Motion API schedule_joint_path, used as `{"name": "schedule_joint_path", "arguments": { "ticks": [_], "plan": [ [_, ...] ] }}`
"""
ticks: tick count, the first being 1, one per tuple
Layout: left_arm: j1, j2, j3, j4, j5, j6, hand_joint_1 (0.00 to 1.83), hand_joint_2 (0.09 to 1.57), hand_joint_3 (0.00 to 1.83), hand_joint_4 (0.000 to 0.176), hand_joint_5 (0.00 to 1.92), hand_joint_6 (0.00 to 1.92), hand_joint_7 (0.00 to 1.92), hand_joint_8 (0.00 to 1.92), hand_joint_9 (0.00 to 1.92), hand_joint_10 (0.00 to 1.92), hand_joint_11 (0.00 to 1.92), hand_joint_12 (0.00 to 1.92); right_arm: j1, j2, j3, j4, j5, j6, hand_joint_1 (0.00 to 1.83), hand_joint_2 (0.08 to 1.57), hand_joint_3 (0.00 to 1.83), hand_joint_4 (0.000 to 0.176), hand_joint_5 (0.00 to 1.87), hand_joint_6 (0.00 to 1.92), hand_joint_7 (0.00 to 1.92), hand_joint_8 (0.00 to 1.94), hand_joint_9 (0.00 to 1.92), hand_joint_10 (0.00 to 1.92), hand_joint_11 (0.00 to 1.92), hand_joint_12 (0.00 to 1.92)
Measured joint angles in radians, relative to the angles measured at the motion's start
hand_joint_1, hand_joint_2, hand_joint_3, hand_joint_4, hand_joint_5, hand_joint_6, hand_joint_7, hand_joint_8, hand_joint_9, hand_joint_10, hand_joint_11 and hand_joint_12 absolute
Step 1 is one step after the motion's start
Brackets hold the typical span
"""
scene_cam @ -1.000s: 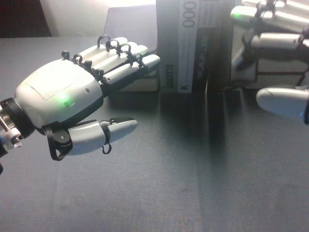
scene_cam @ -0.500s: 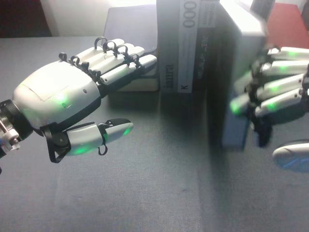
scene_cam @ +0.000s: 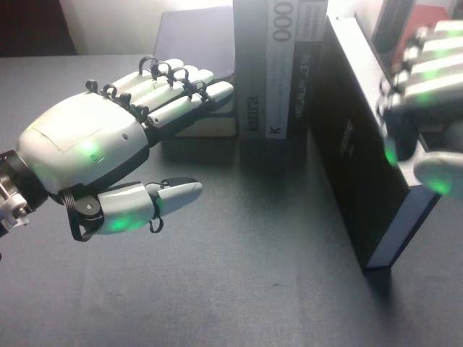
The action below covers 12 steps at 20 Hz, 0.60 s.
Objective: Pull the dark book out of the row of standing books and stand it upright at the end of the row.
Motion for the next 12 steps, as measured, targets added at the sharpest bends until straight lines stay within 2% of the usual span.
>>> {"name": "schedule_joint_path", "arguments": {
  "ticks": [1, 2, 3, 4, 5, 6, 7, 8, 9, 10, 11, 12],
  "plan": [
    [0.000, 0.000, 0.000, 0.000, -0.003, 0.000, 0.33, 1.37, 0.00, 0.044, 0.04, 0.01, 0.00, 0.00, 0.00, 0.00, 0.00, 0.00, 0.000, -0.017, 0.012, 0.035, 0.026, -0.019, 0.04, 1.38, 0.14, 0.000, 0.29, 1.15, 0.24, 0.94, 0.02, 1.27, 0.00, 1.79],
    [0.000, 0.000, 0.000, 0.000, -0.006, 0.000, 0.32, 1.37, 0.00, 0.046, 0.04, 0.01, 0.00, 0.00, 0.00, 0.00, 0.00, 0.00, 0.000, -0.031, 0.024, 0.073, 0.047, -0.037, 0.21, 1.33, 0.04, 0.000, 0.52, 0.69, 0.49, 0.51, 0.00, 1.12, 0.00, 1.77],
    [0.001, 0.000, 0.000, -0.004, -0.013, 0.000, 0.32, 1.37, 0.00, 0.047, 0.04, 0.01, 0.00, 0.00, 0.00, 0.00, 0.00, 0.00, 0.000, -0.042, 0.033, 0.114, 0.066, -0.052, 0.25, 1.32, 0.01, 0.000, 0.65, 0.41, 0.62, 0.24, 0.00, 1.07, 0.00, 1.75],
    [0.004, 0.002, -0.001, -0.011, -0.024, 0.000, 0.34, 1.37, 0.00, 0.047, 0.05, 0.01, 0.00, 0.00, 0.00, 0.00, 0.00, 0.00, -0.002, -0.053, 0.042, 0.164, 0.088, -0.087, 0.32, 1.32, 0.00, 0.000, 0.65, 0.22, 0.59, 0.08, 0.06, 1.37, 0.05, 1.89],
    [0.004, 0.004, -0.005, -0.014, -0.027, 0.003, 0.36, 1.36, 0.00, 0.047, 0.05, 0.01, 0.00, 0.00, 0.00, 0.00, 0.00, 0.00, -0.013, -0.060, 0.043, 0.209, 0.109, -0.119, 0.22, 1.32, 0.00, 0.000, 0.76, 0.20, 0.68, 0.05, 0.07, 1.46, 0.06, 1.91],
    [0.008, 0.005, -0.007, -0.024, -0.044, 0.006, 0.38, 1.36, 0.00, 0.052, 0.05, 0.01, 0.00, 0.00, 0.00, 0.00, 0.00, 0.00, -0.028, -0.069, 0.051, 0.258, 0.137, -0.138, 0.04, 1.52, 0.09, 0.000, 0.46, 0.07, 0.46, 0.01, 0.01, 1.04, 0.01, 1.68],
    [0.013, 0.005, -0.007, -0.027, -0.059, 0.008, 0.40, 1.36, 0.00, 0.049, 0.06, 0.01, 0.00, 0.00, 0.00, 0.00, 0.00, 0.00, -0.042, -0.075, 0.056, 0.285, 0.152, -0.143, 0.01, 1.56, 0.14, 0.000, 0.34, 0.02, 0.38, 0.00, 0.00, 0.82, 0.00, 1.57],
    [0.013, 0.005, -0.010, -0.031, -0.067, 0.010, 0.36, 1.36, 0.00, 0.056, 0.05, 0.00, 0.00, 0.00, 0.00, 0.00, 0.00, 0.00, -0.053, -0.077, 0.057, 0.314, 0.166, -0.145, 0.00, 1.57, 0.19, 0.000, 0.26, 0.01, 0.32, 0.00, 0.00, 0.75, 0.00, 1.61],
    [0.015, 0.006, -0.012, -0.040, -0.076, 0.014, 0.35, 1.36, 0.00, 0.058, 0.04, 0.00, 0.00, 0.00, 0.00, 0.00, 0.00, 0.00, -0.068, -0.077, 0.059, 0.348, 0.193, -0.151, 0.00, 1.57, 0.17, 0.000, 0.21, 0.00, 0.20, 0.00, 0.00, 0.56, 0.00, 1.64],
    [0.023, 0.010, -0.014, -0.053, -0.100, 0.019, 0.36, 1.36, 0.00, 0.055, 0.04, 0.00, 0.00, 0.00, 0.00, 0.00, 0.00, 0.00, -0.095, -0.077, 0.060, 0.396, 0.237, -0.165, 0.00, 1.57, 0.15, 0.000, 0.15, 0.00, 0.16, 0.00, 0.00, 0.47, 0.00, 1.77],
    [0.034, 0.016, -0.018, -0.069, -0.126, 0.023, 0.35, 1.36, 0.00, 0.029, 0.05, 0.01, 0.00, 0.00, 0.00, 0.00, 0.00, 0.00, -0.124, -0.077, 0.059, 0.435, 0.272, -0.172, 0.00, 1.49, 0.09, 0.000, 0.03, 0.00, 0.04, 0.00, 0.00, 0.13, 0.00, 1.89],
    [0.047, 0.020, -0.021, -0.089, -0.151, 0.022, 0.30, 1.36, 0.00, 0.007, 0.01, 0.00, 0.00, 0.00, 0.00, 0.00, 0.00, 0.00, -0.151, -0.077, 0.058, 0.471, 0.301, -0.181, 0.00, 1.46, 0.07, 0.000, 0.01, 0.00, 0.01, 0.00, 0.00, 0.02, 0.00, 1.91]
  ]
}}
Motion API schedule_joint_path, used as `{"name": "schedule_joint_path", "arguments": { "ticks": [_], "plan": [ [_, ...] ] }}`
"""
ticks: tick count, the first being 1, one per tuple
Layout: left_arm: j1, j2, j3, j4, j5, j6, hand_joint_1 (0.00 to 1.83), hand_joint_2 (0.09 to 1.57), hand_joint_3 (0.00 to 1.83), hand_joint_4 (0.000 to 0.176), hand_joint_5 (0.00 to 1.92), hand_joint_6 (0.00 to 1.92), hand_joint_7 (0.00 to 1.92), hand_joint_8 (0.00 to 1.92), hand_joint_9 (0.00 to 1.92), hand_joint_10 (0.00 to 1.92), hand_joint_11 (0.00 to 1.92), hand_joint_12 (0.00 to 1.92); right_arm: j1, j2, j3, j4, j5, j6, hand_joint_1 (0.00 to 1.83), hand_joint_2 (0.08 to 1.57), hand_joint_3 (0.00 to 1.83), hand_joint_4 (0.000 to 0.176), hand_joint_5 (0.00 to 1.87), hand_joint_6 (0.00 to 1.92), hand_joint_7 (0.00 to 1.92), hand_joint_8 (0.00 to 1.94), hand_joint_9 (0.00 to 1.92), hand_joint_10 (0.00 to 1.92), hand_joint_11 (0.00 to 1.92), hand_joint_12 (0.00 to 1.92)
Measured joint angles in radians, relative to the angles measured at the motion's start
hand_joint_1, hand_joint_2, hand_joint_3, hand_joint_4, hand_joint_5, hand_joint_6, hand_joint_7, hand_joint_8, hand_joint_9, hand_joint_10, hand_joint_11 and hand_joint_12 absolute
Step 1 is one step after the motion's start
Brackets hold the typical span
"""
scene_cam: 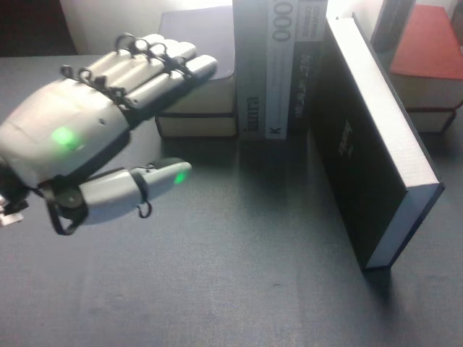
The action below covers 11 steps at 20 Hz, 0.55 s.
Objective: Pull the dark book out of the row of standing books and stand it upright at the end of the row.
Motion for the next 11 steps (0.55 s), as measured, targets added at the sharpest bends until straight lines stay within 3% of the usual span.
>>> {"name": "schedule_joint_path", "arguments": {
  "ticks": [2, 3, 4, 5, 6, 7, 8, 11],
  "plan": [
    [0.025, 0.004, -0.001, -0.044, -0.050, 0.001, 0.26, 1.35, 0.00, 0.000, 0.00, 0.00, 0.00, 0.00, 0.00, 0.00, 0.00, 0.00, -0.053, 0.003, -0.006, 0.079, 0.064, -0.009, 0.00, 1.47, 0.07, 0.000, 0.00, 0.00, 0.00, 0.00, 0.00, 0.00, 0.00, 1.92],
    [0.034, 0.005, -0.003, -0.064, -0.079, 0.005, 0.01, 1.35, 0.00, 0.000, 0.00, 0.00, 0.00, 0.00, 0.00, 0.00, 0.00, 0.00, -0.079, 0.007, -0.014, 0.107, 0.100, -0.011, 0.00, 1.46, 0.06, 0.000, 0.00, 0.00, 0.00, 0.00, 0.00, 0.00, 0.00, 1.92],
    [0.040, 0.005, -0.003, -0.080, -0.104, 0.004, 0.03, 1.33, 0.00, 0.012, 0.00, 0.00, 0.00, 0.00, 0.00, 0.00, 0.00, 0.00, -0.101, 0.007, -0.016, 0.121, 0.135, -0.011, 0.00, 1.45, 0.05, 0.000, 0.00, 0.00, 0.00, 0.00, 0.00, 0.00, 0.00, 1.92],
    [0.040, 0.005, -0.003, -0.087, -0.122, 0.004, 0.03, 1.33, 0.00, 0.012, 0.00, 0.00, 0.00, 0.00, 0.00, 0.00, 0.00, 0.00, -0.119, 0.009, -0.021, 0.134, 0.160, -0.011, 0.00, 1.45, 0.05, 0.000, 0.00, 0.00, 0.00, 0.00, 0.00, 0.00, 0.00, 1.92],
    [0.041, 0.005, -0.003, -0.092, -0.144, 0.004, 0.07, 1.34, 0.00, 0.048, 0.00, 0.00, 0.00, 0.00, 0.00, 0.00, 0.00, 0.00, -0.131, 0.011, -0.024, 0.144, 0.179, -0.011, 0.00, 1.42, 0.04, 0.000, 0.00, 0.00, 0.00, 0.00, 0.00, 0.00, 0.00, 1.92],
    [0.043, 0.005, -0.006, -0.101, -0.180, 0.004, 0.19, 1.32, 0.00, 0.113, 0.00, 0.00, 0.00, 0.00, 0.00, 0.00, 0.00, 0.00, -0.140, 0.011, -0.027, 0.160, 0.208, -0.011, 0.00, 1.40, 0.03, 0.000, 0.00, 0.00, 0.00, 0.00, 0.00, 0.00, 0.00, 1.92],
    [0.051, 0.005, -0.006, -0.105, -0.216, 0.003, 0.20, 1.32, 0.00, 0.122, 0.00, 0.00, 0.00, 0.00, 0.00, 0.00, 0.00, 0.00, -0.145, 0.015, -0.027, 0.164, 0.232, -0.012, 0.00, 1.39, 0.03, 0.000, 0.00, 0.00, 0.00, 0.00, 0.00, 0.00, 0.00, 1.92],
    [0.087, 0.013, -0.017, -0.141, -0.287, -0.004, 0.20, 1.32, 0.00, 0.124, 0.00, 0.00, 0.00, 0.00, 0.00, 0.00, 0.00, 0.00, -0.145, 0.020, -0.027, 0.168, 0.274, -0.009, 0.00, 1.39, 0.03, 0.000, 0.00, 0.00, 0.00, 0.00, 0.00, 0.00, 0.00, 1.92]
  ]
}}
